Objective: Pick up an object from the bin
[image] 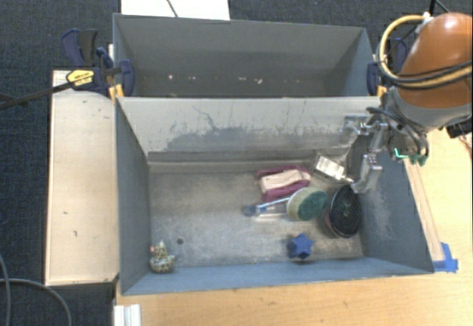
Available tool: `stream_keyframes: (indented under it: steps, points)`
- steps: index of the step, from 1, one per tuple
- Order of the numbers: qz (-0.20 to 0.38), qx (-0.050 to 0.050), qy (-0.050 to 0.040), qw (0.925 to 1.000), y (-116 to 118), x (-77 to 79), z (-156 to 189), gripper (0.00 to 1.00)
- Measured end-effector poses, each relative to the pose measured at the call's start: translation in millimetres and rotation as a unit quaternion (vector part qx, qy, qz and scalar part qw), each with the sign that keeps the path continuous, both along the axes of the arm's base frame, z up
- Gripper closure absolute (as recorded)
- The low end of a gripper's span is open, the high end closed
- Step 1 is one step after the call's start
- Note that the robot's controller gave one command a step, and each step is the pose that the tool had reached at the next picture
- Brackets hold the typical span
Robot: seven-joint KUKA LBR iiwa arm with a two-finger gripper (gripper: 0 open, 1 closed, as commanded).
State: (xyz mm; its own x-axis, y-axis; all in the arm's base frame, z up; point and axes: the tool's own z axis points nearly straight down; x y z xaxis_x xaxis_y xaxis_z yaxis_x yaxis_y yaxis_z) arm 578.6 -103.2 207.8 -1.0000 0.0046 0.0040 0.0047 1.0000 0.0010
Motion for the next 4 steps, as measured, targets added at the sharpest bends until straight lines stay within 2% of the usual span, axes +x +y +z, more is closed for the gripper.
stream_keyframes:
  steps: [1, 2, 3, 4]
  points:
    - [0.083, 0.000, -0.0003, 0.9965, -7.5, -24.5, -124.4, 0.00]
    - [0.348, -0.002, -0.0038, 0.9375, 10.4, -51.9, -133.5, 0.00]
    - [0.417, 0.008, -0.0093, 0.9086, -32.5, -59.0, -133.9, 0.00]
    - [0.420, 0.004, -0.0082, 0.9074, -37.0, -59.1, -135.2, 1.00]
